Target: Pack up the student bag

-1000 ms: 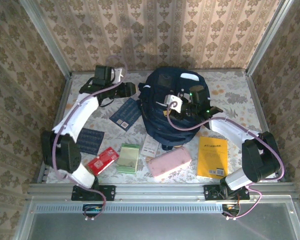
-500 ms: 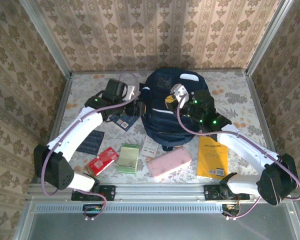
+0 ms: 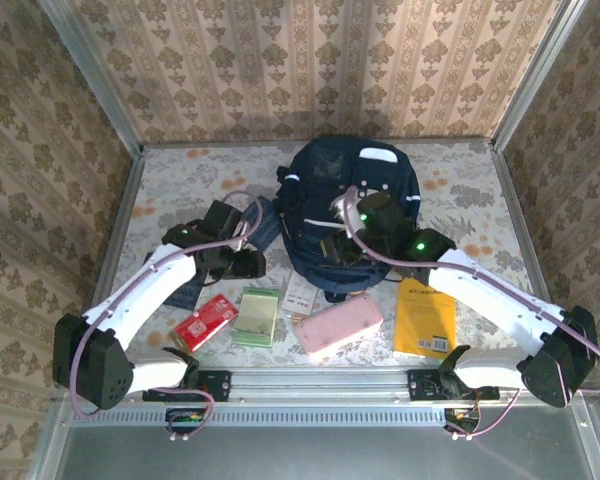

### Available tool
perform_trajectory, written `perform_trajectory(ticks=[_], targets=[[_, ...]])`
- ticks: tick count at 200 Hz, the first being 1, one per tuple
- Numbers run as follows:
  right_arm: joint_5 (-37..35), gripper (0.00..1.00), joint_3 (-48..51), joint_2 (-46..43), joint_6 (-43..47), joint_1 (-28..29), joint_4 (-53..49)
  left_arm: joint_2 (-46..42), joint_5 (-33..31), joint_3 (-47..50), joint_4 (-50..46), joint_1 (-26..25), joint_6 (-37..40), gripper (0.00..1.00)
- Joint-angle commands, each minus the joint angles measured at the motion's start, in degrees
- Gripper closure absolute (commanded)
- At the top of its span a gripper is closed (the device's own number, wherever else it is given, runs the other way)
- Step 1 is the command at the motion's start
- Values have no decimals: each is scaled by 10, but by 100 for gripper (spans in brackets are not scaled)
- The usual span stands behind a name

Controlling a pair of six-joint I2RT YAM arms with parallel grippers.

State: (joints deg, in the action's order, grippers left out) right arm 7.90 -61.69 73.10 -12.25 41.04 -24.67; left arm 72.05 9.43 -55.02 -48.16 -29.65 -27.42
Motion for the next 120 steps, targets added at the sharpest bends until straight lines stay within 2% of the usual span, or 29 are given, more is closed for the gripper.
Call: perform_trajectory(ticks=[1, 33, 52, 68, 80, 98, 120], targets=[[31, 64, -17, 36, 5, 40, -66, -13, 22, 34, -15, -1, -64, 31], [92, 63, -95, 167, 0, 69, -64, -69, 28, 71, -29, 2, -85, 38], [120, 63, -161, 245, -2, 70, -73, -131, 75, 115, 10, -3, -79, 44], [128, 63, -206, 295, -12, 70, -75, -169, 110, 158, 49, -8, -92, 53], [128, 64, -235, 333, -29, 65, -67, -178, 127, 184, 73, -13, -104, 64], [152, 65, -294, 396, -40, 63, -89, -169, 129, 204, 82, -29, -111, 76], [162, 65, -350, 455, -47, 62, -118, -158, 129, 218, 81, -52, -117, 82]])
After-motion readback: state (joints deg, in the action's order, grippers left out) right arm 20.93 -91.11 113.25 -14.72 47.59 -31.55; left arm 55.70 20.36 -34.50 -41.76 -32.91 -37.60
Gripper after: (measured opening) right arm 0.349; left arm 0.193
